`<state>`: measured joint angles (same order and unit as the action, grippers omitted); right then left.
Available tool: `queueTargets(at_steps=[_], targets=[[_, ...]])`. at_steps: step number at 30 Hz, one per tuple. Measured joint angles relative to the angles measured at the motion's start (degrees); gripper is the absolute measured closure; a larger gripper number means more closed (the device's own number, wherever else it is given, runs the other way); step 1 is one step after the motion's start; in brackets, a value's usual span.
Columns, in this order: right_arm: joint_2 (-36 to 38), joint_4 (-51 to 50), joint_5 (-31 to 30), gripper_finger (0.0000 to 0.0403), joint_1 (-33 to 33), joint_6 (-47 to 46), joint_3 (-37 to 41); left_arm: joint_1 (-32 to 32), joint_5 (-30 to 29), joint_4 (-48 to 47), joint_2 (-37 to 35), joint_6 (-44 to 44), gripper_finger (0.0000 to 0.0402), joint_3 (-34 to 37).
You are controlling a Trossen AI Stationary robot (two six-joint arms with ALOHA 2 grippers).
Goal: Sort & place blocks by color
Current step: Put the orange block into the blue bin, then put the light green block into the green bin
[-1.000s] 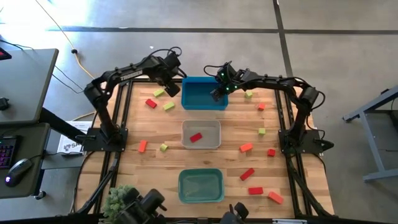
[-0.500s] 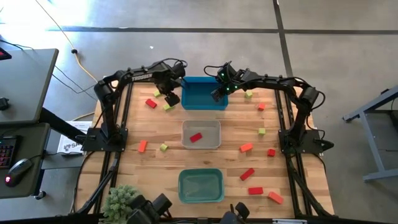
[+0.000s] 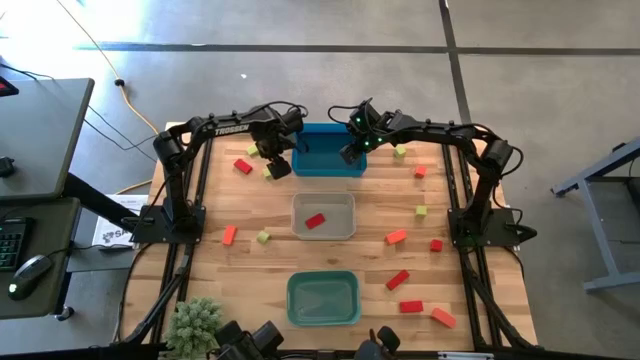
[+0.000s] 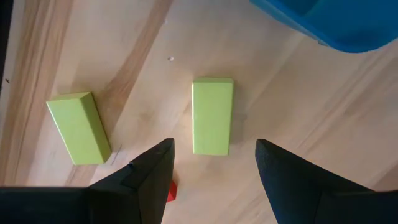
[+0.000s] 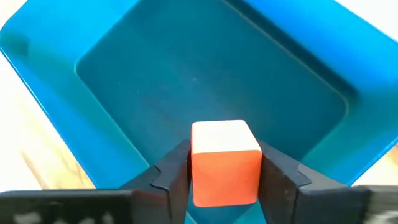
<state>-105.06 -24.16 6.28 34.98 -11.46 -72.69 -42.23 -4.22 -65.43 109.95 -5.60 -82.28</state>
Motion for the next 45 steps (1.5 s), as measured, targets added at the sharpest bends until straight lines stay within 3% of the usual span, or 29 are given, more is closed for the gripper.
queueTargets(at_steps=[10,23,33,45], targets=[[0.2,0.0,-0.2,0.0185,0.0,0.0,0.0,0.1,0.0,-2.1,1.2,-1.1,0.0188,0.0],[0.5,-7.1,0.1,0.0182,0.0,1.6,-11.1,0.3,0.0,-1.0,1.2,-3.0,0.0188,0.0],[0.5,-17.2,-6.2,0.0181,0.4,6.6,-23.2,-0.1,0.0,-0.5,1.2,-3.3,0.0188,0.2],[0.5,-18.5,-6.7,0.0181,0.4,6.5,-25.2,0.1,1.1,6.3,1.2,-3.6,0.0188,9.6]])
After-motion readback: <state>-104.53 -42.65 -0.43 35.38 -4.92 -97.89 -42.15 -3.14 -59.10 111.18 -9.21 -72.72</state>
